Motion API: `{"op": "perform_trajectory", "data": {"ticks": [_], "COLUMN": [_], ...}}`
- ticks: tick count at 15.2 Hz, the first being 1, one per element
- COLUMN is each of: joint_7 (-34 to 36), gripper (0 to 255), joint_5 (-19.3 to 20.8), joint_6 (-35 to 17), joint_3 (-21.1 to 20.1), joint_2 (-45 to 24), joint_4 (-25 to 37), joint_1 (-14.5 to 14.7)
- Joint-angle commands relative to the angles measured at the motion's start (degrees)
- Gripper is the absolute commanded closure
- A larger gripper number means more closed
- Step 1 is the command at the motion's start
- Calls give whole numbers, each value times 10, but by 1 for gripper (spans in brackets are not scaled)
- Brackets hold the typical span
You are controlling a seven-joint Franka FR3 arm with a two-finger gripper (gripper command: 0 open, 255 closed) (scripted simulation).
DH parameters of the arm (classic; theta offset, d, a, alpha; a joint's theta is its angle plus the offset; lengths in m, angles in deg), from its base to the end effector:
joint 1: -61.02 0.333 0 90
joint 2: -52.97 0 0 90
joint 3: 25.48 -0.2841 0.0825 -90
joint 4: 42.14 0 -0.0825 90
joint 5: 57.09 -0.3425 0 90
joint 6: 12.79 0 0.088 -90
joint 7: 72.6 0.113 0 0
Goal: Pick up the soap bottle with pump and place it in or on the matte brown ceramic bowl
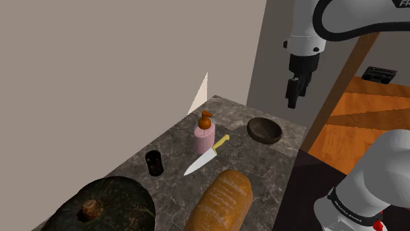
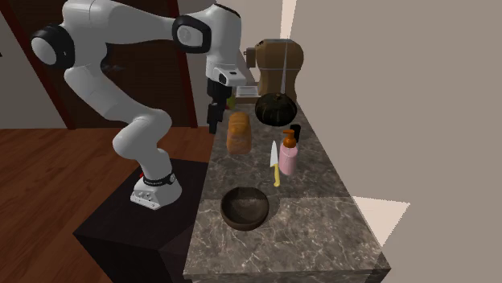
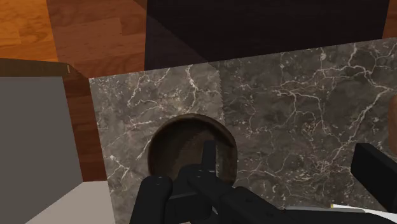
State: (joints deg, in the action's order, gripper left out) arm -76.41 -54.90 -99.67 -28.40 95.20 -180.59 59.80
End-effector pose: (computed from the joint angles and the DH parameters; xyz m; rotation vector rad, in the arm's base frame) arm 0.2881 0.0066 0.5179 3.0603 0.1243 -0.2540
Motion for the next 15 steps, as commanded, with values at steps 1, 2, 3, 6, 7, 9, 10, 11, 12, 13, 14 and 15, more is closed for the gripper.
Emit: {"op": "perform_trajectory", "data": {"ticks": [1, 2, 3, 6, 7, 9, 10, 11, 12, 13, 14, 15], "joint_7": [0, 13, 26, 66, 79, 105, 119, 132, 146, 160, 174, 189], "gripper": [0, 0, 0, 0, 0, 0, 0, 0, 0, 0, 0, 0], "joint_5": [0, -5, -10, -21, -23, -24, -24, -22, -20, -17, -13, -7], "joint_6": [0, -14, -29, -71, -84, -110, -122, -133, -144, -155, -165, -174], "joint_3": [0, -10, -21, -52, -62, -81, -91, -101, -110, -119, -129, -137], "joint_2": [0, -13, -27, -72, -88, -122, -140, -158, -177, -196, -215, -235], "joint_4": [0, 2, 5, 19, 25, 40, 48, 58, 68, 79, 90, 103], "joint_1": [0, 3, 5, 11, 12, 14, 15, 15, 15, 15, 15, 15]}}
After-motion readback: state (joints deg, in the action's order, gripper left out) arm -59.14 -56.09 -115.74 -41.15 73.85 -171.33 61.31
